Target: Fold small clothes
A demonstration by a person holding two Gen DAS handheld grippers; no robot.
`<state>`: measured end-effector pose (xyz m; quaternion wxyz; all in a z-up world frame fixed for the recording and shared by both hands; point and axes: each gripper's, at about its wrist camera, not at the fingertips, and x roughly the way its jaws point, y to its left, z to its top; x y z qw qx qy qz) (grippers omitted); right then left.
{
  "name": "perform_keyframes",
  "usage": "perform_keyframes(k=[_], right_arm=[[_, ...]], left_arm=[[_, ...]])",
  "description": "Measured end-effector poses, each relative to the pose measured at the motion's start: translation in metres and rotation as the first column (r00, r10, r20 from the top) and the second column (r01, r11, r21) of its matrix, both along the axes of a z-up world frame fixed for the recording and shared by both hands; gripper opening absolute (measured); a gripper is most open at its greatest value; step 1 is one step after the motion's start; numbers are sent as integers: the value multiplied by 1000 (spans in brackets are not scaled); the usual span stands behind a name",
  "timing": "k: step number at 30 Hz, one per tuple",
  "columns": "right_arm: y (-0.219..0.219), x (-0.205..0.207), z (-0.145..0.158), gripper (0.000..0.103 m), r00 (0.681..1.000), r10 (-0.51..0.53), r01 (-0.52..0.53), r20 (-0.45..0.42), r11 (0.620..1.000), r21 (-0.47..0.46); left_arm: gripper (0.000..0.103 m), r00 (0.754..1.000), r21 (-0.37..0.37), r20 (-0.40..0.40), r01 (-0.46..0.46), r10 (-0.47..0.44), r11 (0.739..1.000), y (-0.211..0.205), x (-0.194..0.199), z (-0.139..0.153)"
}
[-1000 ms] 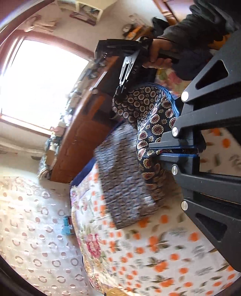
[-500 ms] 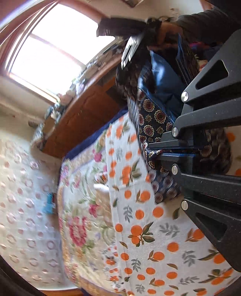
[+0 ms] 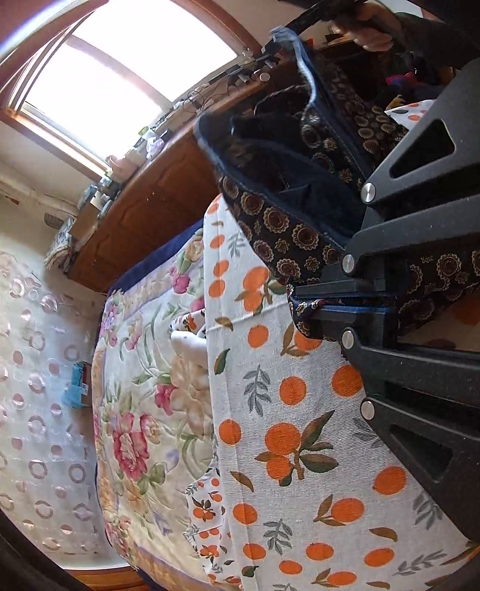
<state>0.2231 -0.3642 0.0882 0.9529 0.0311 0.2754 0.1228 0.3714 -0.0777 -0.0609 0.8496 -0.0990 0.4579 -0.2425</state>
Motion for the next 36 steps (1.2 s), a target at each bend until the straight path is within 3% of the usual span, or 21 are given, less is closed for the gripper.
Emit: perform_keyframes(k=[4,8,11,13,15,17,21,26,32,35,36], right_arm=[[19,9,-23,63,995,83,-84,-50,996,-32],[32,56,-65,63,982,103,-117,-157,990,-81],[26,91,-89,63,965,113,-127,-238,991,-44],[20,101,-101,63,958,97,-106,-271,994,-21],[16,106,-108,63,952,100,-100,-288,995,15],[13,113,-108,63,950,105,-95,-293,994,49],[9,115,-103,63,953,117,-99,-281,992,78],[-3,116,-93,63,970,104,-80,-221,990,117],[-1,132,-105,40,959,64,-41,-278,995,86],[15,137,-107,19,948,75,-71,-308,997,23],[22,137,-105,2,948,90,-94,-306,996,2]], left_arm=[[4,1000,-1,1,2,-2,1000,0,2,1],[4,1000,5,20,0,0,1000,2,-2,7],[4,1000,21,25,11,-11,1000,4,-4,11],[17,999,22,37,29,-29,999,6,-8,15],[38,998,14,39,45,-45,999,10,-13,18],[46,998,46,47,37,-39,998,12,-17,20],[75,994,78,104,31,-39,996,15,-28,26],[77,990,92,129,49,-60,995,18,-36,28],[77,992,131,72,92,-102,987,4,-38,8],[77,992,161,42,113,-121,980,-4,-38,-4],[77,992,169,36,116,-123,979,-5,-39,-7]])
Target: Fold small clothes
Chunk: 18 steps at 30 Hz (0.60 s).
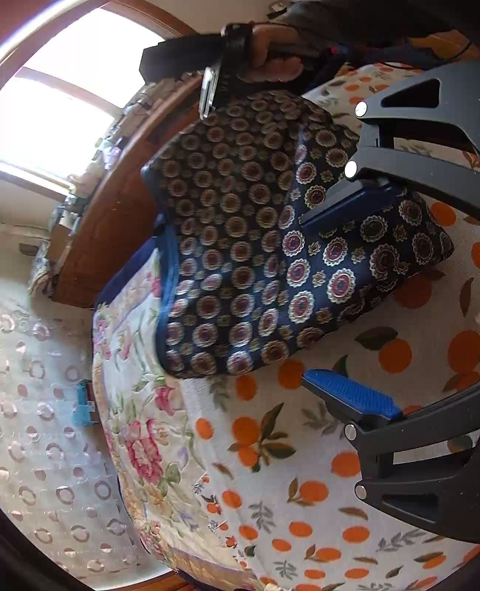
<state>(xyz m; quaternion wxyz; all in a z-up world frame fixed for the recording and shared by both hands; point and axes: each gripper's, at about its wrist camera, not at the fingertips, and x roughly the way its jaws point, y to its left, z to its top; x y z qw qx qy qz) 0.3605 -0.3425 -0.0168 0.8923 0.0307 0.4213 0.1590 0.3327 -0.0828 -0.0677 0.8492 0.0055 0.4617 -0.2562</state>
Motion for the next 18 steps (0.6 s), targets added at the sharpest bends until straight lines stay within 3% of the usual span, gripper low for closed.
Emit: perform_keyframes(k=[2,7,10,16,18], right_arm=[[7,-5,12,3,999,3,0,53,999,-52],[10,-6,47,2,970,-69,90,235,993,-78],[18,4,51,2,952,-119,165,284,976,-143],[18,17,43,2,953,-149,186,265,975,-123],[18,13,36,2,965,-131,155,227,983,-94]], left_arm=[[77,1000,10,-9,4,-4,1000,-2,1,-5],[77,1000,19,-23,1,0,1000,-3,1,-12],[77,1000,31,-9,1,-1,1000,-3,-2,-13],[77,1000,4,-12,-5,5,1000,-3,-5,-10],[68,1000,-29,-22,5,-5,1000,-4,-6,-9]])
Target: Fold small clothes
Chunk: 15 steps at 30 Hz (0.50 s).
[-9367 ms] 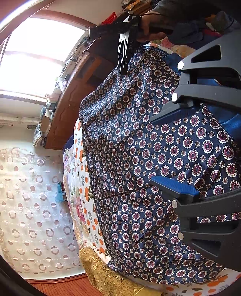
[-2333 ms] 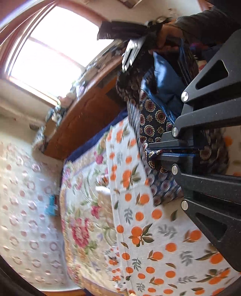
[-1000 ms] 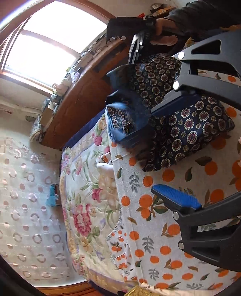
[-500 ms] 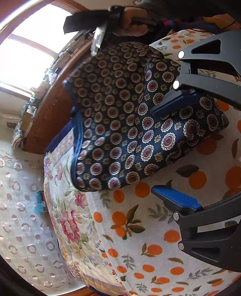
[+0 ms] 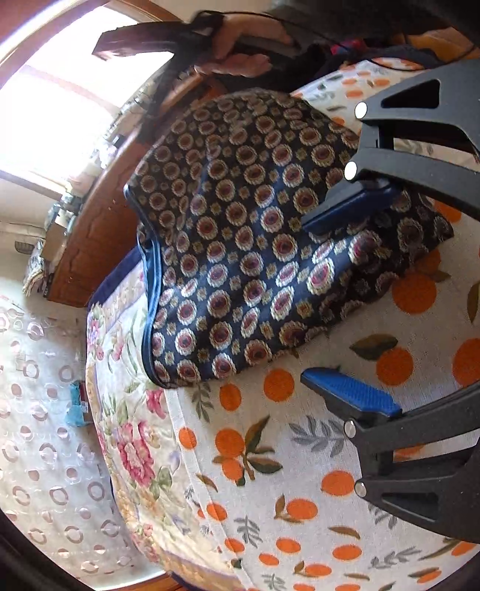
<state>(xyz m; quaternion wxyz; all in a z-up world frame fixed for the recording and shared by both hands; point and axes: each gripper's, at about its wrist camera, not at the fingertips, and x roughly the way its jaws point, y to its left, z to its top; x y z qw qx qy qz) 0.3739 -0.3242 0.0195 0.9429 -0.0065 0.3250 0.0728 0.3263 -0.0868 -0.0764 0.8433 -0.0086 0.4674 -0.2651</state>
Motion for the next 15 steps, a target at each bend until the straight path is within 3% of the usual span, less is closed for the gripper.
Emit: perform_keyframes(k=[2,4,6,11,15], right_arm=[[-3,-3,-10,9,998,31,-30,-56,999,10],[-6,-1,-22,52,992,48,-48,-117,999,6],[-13,-1,-29,68,991,15,-17,-133,1000,-10],[-30,16,-50,73,972,22,3,-232,994,106],[-28,29,-55,73,958,61,-21,-281,990,142]], left_arm=[[62,1000,-23,-14,5,-5,1000,0,1,0],[58,1000,-33,-18,12,-13,999,0,2,-1],[52,1000,-44,-25,4,-5,999,1,3,-1],[51,997,-113,-72,-29,21,993,4,9,-2],[55,998,-99,-66,-29,23,995,-2,10,-2]])
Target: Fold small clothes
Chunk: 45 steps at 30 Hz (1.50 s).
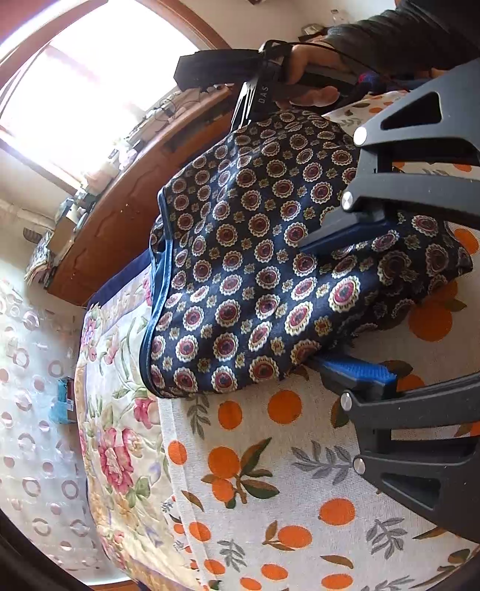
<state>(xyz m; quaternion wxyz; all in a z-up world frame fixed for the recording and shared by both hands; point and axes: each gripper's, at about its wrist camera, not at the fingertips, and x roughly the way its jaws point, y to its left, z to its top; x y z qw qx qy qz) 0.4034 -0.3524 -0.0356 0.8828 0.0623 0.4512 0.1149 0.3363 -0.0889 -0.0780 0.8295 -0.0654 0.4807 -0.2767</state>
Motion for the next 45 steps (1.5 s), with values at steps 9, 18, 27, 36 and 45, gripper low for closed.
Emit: perform_keyframes(k=[9,18,27,36,45], right_arm=[[-3,-15,5,36,999,10,-6,50,998,-64],[12,-48,38,9,974,77,-48,214,989,-137],[70,-71,97,9,903,201,-154,379,976,-152],[210,-31,129,9,799,395,-359,453,918,-167],[394,32,102,9,699,590,-558,404,804,-207]], left_arm=[[13,1000,27,21,12,-13,1000,-8,2,-3],[7,993,-56,109,48,-42,997,5,-21,31],[7,966,-118,253,-15,44,993,82,-56,95],[7,884,-127,374,-252,282,959,233,-97,143],[7,779,-127,376,-493,501,861,365,-127,124]])
